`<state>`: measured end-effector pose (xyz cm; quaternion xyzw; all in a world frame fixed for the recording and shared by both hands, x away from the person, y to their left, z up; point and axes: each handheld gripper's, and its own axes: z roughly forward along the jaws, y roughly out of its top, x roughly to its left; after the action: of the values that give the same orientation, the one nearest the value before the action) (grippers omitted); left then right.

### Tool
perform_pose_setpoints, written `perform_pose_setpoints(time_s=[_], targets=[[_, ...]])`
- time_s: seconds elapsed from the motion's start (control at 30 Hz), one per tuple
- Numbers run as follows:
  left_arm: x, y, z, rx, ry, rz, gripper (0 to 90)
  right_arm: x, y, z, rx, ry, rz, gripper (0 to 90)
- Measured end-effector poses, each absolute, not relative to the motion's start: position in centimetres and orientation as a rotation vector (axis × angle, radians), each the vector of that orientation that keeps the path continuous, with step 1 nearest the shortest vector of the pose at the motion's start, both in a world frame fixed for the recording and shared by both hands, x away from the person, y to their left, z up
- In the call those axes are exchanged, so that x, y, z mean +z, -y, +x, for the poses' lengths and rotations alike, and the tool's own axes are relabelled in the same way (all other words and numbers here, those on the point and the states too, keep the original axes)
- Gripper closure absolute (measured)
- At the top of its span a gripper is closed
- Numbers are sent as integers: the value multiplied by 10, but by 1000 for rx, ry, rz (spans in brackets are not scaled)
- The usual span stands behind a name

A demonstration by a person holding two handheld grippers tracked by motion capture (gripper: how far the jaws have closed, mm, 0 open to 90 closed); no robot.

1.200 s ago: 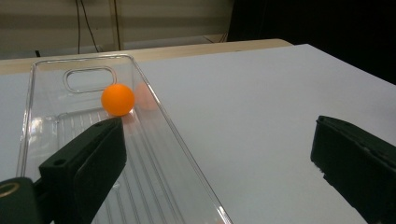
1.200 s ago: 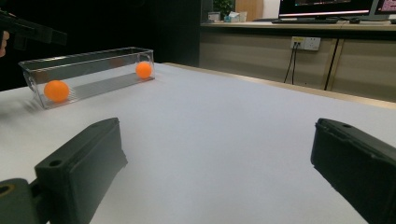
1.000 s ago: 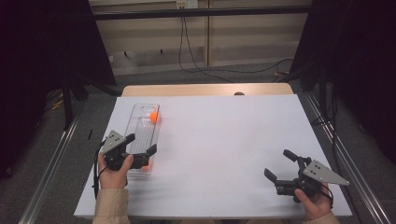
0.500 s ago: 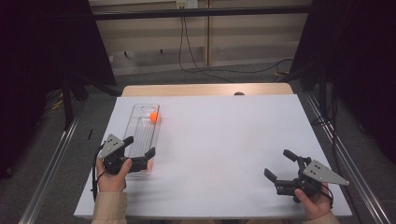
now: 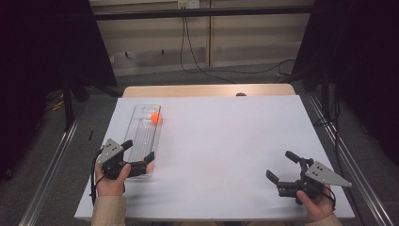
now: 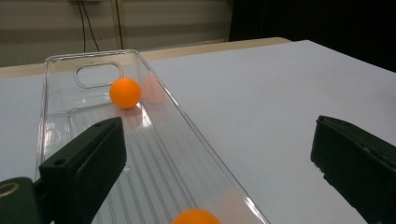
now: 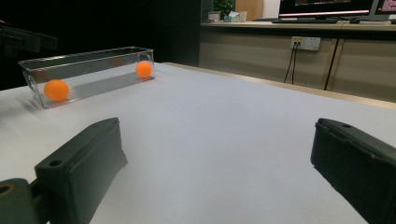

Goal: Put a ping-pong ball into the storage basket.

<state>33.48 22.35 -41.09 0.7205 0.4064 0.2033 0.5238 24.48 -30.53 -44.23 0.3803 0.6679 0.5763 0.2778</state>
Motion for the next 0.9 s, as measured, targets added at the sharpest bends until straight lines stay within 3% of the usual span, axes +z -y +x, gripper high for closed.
perform_pose_setpoints(time_s=[0.9], targets=[[-418, -232, 327, 517, -984, 1725, 35, -442, 305, 245, 1547, -1796, 1017, 17]])
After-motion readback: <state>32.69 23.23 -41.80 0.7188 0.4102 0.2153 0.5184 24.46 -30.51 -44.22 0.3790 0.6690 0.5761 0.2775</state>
